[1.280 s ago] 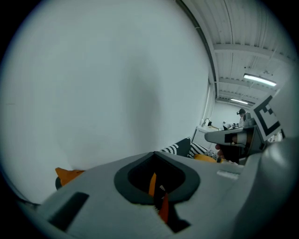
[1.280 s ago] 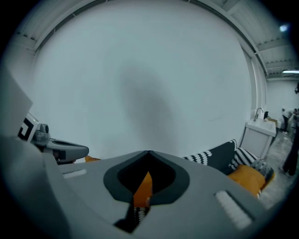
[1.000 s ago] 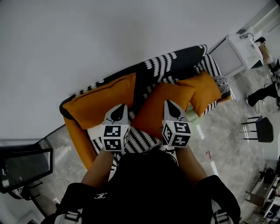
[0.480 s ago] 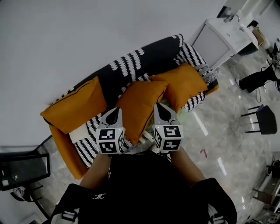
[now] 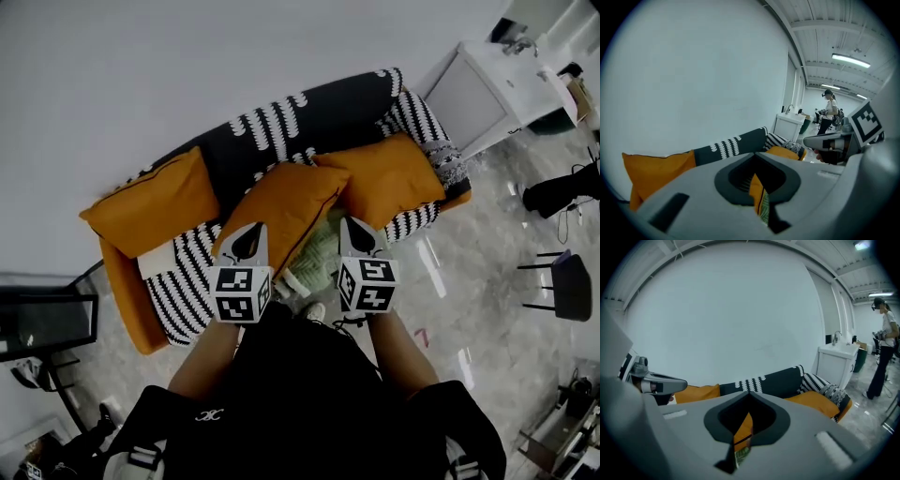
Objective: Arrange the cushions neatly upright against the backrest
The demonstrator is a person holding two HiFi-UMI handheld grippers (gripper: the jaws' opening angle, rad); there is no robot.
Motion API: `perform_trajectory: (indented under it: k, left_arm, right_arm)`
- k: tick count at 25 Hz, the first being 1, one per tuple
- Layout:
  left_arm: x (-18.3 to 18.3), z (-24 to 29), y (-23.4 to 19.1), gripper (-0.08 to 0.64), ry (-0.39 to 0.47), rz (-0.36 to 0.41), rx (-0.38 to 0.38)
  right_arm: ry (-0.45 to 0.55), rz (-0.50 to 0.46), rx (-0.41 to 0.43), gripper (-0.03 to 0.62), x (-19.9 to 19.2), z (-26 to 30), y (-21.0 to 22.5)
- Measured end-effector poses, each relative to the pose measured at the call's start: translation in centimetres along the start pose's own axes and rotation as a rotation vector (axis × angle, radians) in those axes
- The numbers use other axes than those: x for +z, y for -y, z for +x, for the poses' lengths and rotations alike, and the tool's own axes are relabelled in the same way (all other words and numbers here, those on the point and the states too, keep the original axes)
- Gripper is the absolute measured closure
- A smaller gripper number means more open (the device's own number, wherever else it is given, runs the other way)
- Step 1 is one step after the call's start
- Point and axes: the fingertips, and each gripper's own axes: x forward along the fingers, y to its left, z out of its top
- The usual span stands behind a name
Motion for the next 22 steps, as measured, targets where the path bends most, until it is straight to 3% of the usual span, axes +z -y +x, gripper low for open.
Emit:
perform_trajectory:
  k: [8, 17, 22]
  left_arm:
    - [-0.9, 4.1, -2.9, 0.552, -0.042, -0.052, 0.003]
    - [1.3, 9.4, -9.1, 0.552, -0.033, -0.155, -0.018]
    - [1.1, 10.0, -11.2, 0.552, -0.059, -0.204, 0.028]
  right_arm:
    - [-0.069, -0.049, -0.006, 0.586, -0.1, 5.5, 1.4]
    - [-0.183, -0.183, 0.028, 0.584, 1.8, 14.4, 1.3]
    - [-0.217, -0.215, 0.027, 0.584, 2.3, 17.1, 2.1]
